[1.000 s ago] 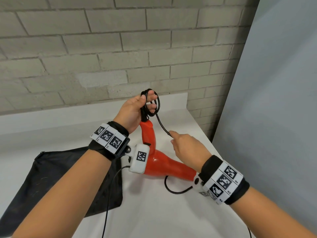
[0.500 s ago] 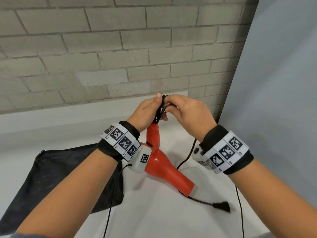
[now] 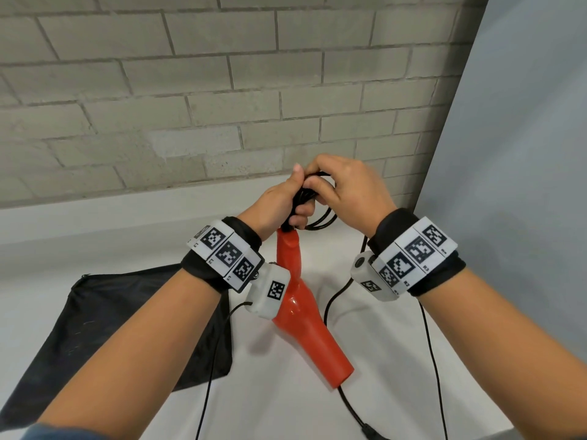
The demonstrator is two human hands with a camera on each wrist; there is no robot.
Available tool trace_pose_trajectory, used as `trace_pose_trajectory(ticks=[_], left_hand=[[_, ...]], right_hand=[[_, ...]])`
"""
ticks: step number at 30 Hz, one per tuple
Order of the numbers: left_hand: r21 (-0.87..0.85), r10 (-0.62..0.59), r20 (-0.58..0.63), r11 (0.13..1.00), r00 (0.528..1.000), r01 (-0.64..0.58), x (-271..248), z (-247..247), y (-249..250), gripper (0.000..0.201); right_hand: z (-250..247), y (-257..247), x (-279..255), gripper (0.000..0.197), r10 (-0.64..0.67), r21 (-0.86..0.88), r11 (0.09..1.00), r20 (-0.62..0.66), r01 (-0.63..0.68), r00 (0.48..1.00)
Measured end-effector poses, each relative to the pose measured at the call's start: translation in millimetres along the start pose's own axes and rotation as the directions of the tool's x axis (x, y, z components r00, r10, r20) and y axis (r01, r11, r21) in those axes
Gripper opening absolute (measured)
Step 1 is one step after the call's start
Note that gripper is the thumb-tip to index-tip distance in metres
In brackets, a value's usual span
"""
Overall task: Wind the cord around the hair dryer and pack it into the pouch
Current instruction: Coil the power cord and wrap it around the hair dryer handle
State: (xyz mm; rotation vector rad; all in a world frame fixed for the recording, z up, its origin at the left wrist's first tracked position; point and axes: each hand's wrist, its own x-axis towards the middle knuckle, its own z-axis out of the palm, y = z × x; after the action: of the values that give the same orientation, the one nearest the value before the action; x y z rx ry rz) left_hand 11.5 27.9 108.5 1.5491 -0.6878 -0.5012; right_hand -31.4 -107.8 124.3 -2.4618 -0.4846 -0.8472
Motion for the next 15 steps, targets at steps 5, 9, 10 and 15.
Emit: trace_pose_trajectory(ticks=[5, 9, 10, 15], left_hand=[[0.043, 0.015, 0.071, 0.999, 0.997, -0.018, -1.2, -5.0, -1.9, 0.048], [-0.048, 0.019, 0.005, 0.999, 1.0, -0.019, -3.2, -13.5, -4.6, 0.045], [-0.071, 0.018, -0.014, 0.997, 1.0, -0.019, -3.7, -16.0, -5.2, 0.045], [-0.102, 0.024, -0.043, 0.994, 0.999, -0.028, -5.4, -17.7, -7.1, 0.045]], right_hand=[[4.3, 11.8, 4.3, 0.024, 0.173, 0.193, 0.959, 0.188, -0.209, 0.967], [7.7, 23.8, -2.6, 0.028, 0.148, 0.417, 0.867, 0.311, -0.275, 0.939], [8.2, 23.6, -5.1, 0.025, 0.14, 0.449, 0.843, 0.35, -0.297, 0.926], [9.4, 14.1, -4.9, 0.029, 0.162, 0.386, 0.871, 0.362, -0.306, 0.918]])
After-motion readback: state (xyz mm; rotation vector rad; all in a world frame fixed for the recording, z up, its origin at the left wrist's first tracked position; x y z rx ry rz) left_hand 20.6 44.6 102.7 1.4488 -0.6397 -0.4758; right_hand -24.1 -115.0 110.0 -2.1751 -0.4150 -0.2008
